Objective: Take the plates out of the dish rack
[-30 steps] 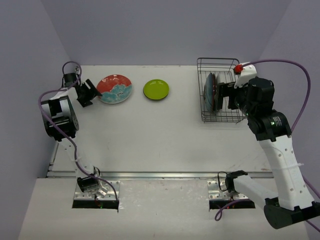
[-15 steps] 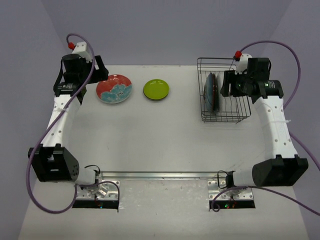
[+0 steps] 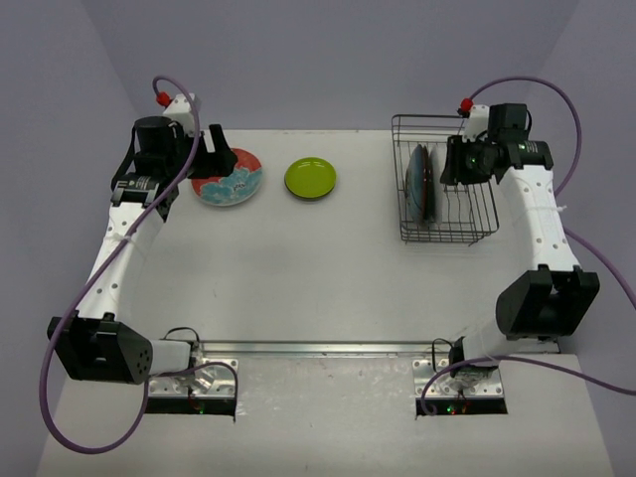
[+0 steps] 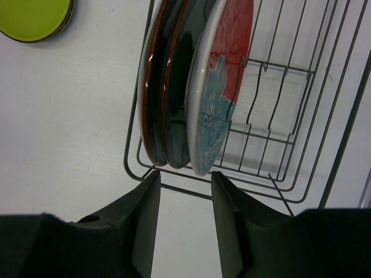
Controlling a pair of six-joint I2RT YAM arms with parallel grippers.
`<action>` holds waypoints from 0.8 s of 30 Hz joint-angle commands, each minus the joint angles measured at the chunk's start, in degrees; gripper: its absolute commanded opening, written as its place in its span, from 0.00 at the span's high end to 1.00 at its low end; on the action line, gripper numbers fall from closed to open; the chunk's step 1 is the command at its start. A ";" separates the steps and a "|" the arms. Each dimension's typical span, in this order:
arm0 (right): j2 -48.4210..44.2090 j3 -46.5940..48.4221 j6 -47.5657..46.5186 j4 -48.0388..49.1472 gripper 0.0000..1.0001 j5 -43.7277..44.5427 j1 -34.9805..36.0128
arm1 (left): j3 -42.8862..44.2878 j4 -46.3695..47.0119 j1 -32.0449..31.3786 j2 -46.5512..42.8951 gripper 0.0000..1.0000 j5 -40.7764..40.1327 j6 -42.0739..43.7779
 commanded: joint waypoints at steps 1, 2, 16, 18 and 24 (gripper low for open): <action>2.88 2.62 -1.70 3.91 0.60 0.42 -0.27 | 2.45 -0.12 -1.33 -0.50 0.22 1.85 -1.51; 3.32 2.62 -2.76 4.42 0.60 0.47 -0.27 | 2.67 -0.25 -1.42 -0.50 0.22 1.90 -1.56; 16.99 7.44 -1.87 7.29 0.61 -4.32 -0.27 | 3.41 -1.57 -1.64 0.29 0.22 1.78 -1.19; 18.96 8.02 -1.71 7.11 0.62 -5.48 -0.27 | 3.26 -1.58 -1.64 0.40 0.22 1.62 -1.01; 18.81 8.61 0.65 6.33 0.97 -7.05 -0.54 | 3.34 -1.57 -1.64 1.17 0.22 1.37 -0.76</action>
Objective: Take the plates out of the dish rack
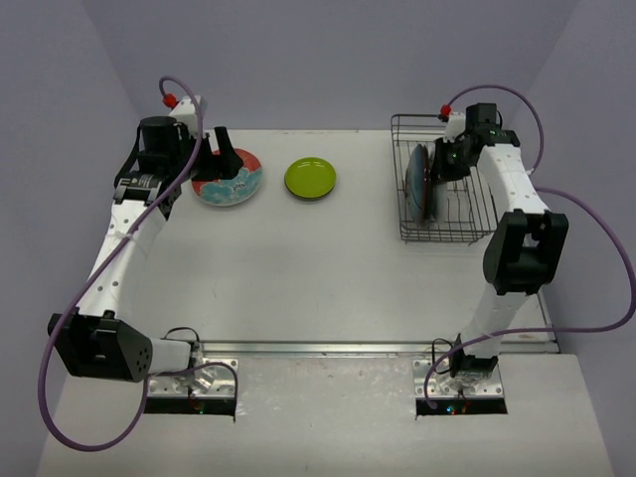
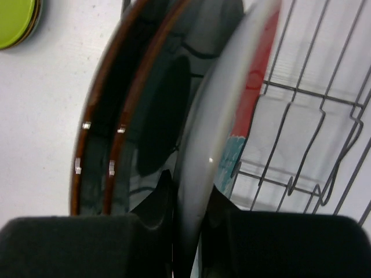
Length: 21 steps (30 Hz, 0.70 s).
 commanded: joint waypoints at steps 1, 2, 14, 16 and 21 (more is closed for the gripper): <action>-1.25 3.19 1.74 -0.03 1.00 -3.28 -0.89 | 2.49 1.15 -0.46 0.60 0.22 -0.02 0.05; -1.83 4.06 2.53 -1.19 1.00 -4.58 -1.32 | 2.49 1.29 -0.46 0.82 0.21 0.34 -0.17; -8.57 16.01 9.41 -8.23 1.00 -22.01 -8.92 | 2.60 2.12 -0.46 1.80 0.15 3.05 -2.85; -9.49 19.46 9.14 -8.89 1.00 -25.10 -10.69 | 3.09 1.86 -0.46 1.74 0.10 2.97 -2.85; -13.74 24.05 2.77 -7.73 1.00 -26.65 -11.08 | 4.14 1.41 -0.46 1.74 0.01 4.43 -3.45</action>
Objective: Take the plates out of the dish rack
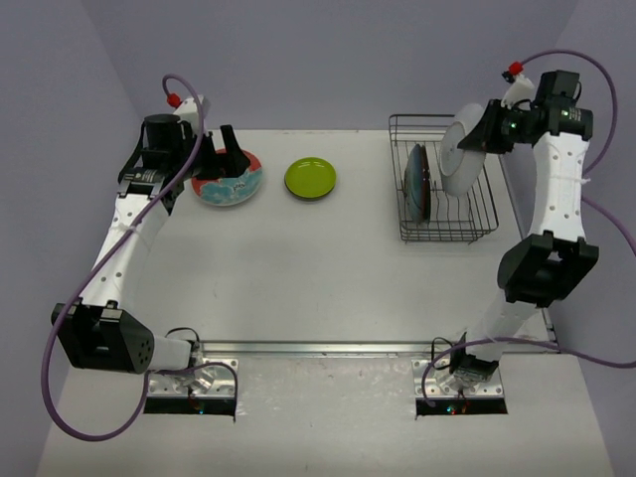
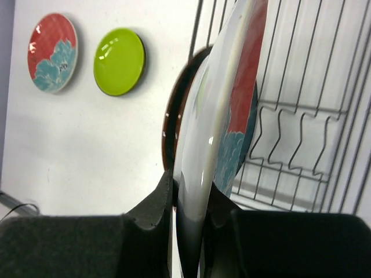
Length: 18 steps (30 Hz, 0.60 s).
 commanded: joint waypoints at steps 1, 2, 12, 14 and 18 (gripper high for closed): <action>-10.90 4.86 -4.81 7.74 1.00 -8.62 0.12 | 3.28 1.56 -0.46 -0.67 0.00 3.24 -1.47; -12.65 4.40 -6.66 9.10 1.00 -8.89 0.39 | 3.34 1.62 -0.46 -0.70 0.00 4.20 -1.81; -31.64 -13.80 -44.32 19.36 1.00 18.10 37.26 | 3.12 5.23 6.57 -1.27 0.00 22.61 -9.82; -34.60 -19.24 -51.44 24.51 1.00 24.99 44.55 | 2.60 6.97 11.31 -0.23 0.01 31.63 -13.56; -39.81 -34.18 -69.09 36.73 1.00 34.25 58.34 | 4.34 6.68 16.25 3.70 0.04 43.26 -15.71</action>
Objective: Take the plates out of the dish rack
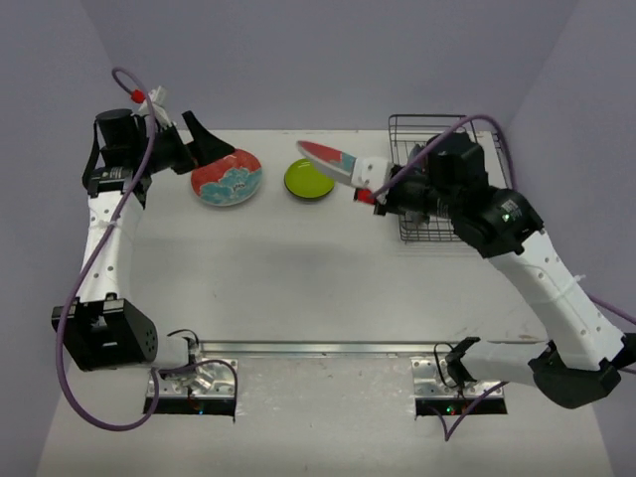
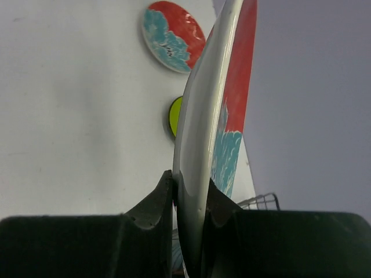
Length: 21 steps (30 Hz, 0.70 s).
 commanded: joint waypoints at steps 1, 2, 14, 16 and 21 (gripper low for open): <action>-6.95 -15.50 -28.65 26.33 1.00 18.35 11.83 | 3.47 2.28 4.42 3.08 0.05 17.42 -3.97; -8.08 -20.10 -32.62 30.18 1.00 20.17 14.16 | 3.74 1.74 4.47 3.31 0.05 18.08 -3.07; -12.26 -50.14 -61.08 66.00 1.00 23.20 25.26 | 2.84 -16.92 -5.21 6.03 0.10 10.66 22.21; -11.70 -51.95 -61.91 69.82 1.00 23.34 25.53 | 0.83 -18.38 -9.99 6.44 0.12 8.15 24.72; -11.52 -54.15 -62.82 72.39 1.00 22.62 25.82 | -0.93 -19.56 -14.41 8.66 0.17 7.46 26.51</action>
